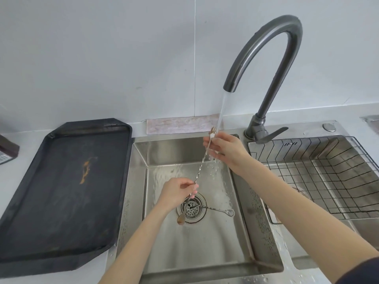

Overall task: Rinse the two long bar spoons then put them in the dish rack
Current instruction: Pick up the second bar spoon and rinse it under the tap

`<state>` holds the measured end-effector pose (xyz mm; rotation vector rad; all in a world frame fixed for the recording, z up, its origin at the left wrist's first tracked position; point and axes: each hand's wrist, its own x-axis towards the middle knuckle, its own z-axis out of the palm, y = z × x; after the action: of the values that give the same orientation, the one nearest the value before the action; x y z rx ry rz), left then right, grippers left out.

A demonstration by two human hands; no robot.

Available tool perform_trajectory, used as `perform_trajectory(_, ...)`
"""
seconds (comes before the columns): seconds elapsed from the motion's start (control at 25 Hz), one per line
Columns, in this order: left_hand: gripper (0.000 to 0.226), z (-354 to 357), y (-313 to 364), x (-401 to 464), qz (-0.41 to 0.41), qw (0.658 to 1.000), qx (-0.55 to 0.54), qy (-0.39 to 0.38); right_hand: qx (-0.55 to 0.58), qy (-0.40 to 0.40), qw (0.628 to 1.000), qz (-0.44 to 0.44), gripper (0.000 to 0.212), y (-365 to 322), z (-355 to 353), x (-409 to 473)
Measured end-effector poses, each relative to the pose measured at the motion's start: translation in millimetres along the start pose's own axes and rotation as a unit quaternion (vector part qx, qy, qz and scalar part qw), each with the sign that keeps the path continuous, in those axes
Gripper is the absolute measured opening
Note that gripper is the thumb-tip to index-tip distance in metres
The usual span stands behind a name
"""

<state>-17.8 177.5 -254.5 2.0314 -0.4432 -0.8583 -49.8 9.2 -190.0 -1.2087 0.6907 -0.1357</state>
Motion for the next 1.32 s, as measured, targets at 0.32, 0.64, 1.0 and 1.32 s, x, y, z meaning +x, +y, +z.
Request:
perform_trajectory(0.32,0.019,8,0,12,-0.01,1.0,-0.008,-0.011,-0.01,0.049,0.999,0.011,0.021,-7,-13,13)
perform_trajectory(0.64,0.023,14,1,11,-0.02,0.999,0.012,-0.029,0.034,-0.041,0.999,-0.012,0.017,-1,-15,13)
perform_trajectory(1.0,0.029,15,7,8,0.005,0.998,0.008,-0.061,-0.009,-0.016,0.999,-0.051,0.022,-15,-12,12)
perform_trajectory(1.32,0.029,16,10,9,0.011,0.997,0.041,-0.068,-0.101,-0.013,0.988,-0.113,0.016,-5,-14,13)
